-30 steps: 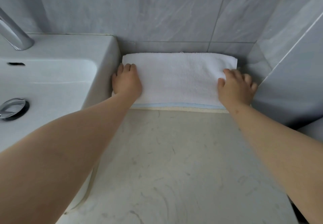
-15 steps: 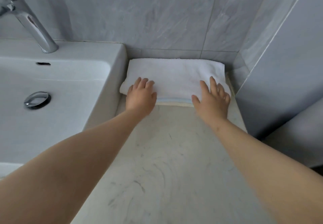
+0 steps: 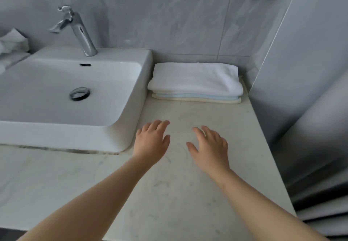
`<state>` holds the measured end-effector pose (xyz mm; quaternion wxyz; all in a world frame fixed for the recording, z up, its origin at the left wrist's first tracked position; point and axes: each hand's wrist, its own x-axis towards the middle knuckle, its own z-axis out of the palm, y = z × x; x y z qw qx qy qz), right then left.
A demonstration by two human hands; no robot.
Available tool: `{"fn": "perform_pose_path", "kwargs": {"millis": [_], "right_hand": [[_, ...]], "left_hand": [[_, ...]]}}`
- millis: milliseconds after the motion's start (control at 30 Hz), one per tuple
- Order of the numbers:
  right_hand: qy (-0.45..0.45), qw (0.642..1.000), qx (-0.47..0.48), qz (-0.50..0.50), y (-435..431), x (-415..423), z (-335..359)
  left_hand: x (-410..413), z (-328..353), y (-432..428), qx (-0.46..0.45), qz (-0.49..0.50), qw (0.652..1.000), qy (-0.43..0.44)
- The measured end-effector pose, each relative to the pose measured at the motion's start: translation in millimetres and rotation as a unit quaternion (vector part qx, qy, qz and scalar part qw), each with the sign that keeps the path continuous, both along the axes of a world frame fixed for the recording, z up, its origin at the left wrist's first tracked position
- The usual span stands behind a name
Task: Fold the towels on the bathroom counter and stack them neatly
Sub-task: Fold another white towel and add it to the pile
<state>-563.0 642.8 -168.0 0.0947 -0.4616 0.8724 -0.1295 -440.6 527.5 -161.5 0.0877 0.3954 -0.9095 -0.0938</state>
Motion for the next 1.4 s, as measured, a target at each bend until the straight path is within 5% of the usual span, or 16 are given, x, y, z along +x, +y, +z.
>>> {"fn": "perform_pose_path", "kwargs": {"millis": [533,1000,1400], "right_hand": [[-0.04,0.977,0.045,0.207,-1,143,-9],[-0.04,0.925,0.042,0.375,-105,333,-2],[-0.057,0.905,0.054,0.419,-179,471,-8]], "left_hand": [[171,-25,57,0.059,0.198,0.978,0.005],[367,-22,5,-0.022,0.332,0.942,0.032],[497,-30,-51,-0.01,0.393,0.918,0.058]]}}
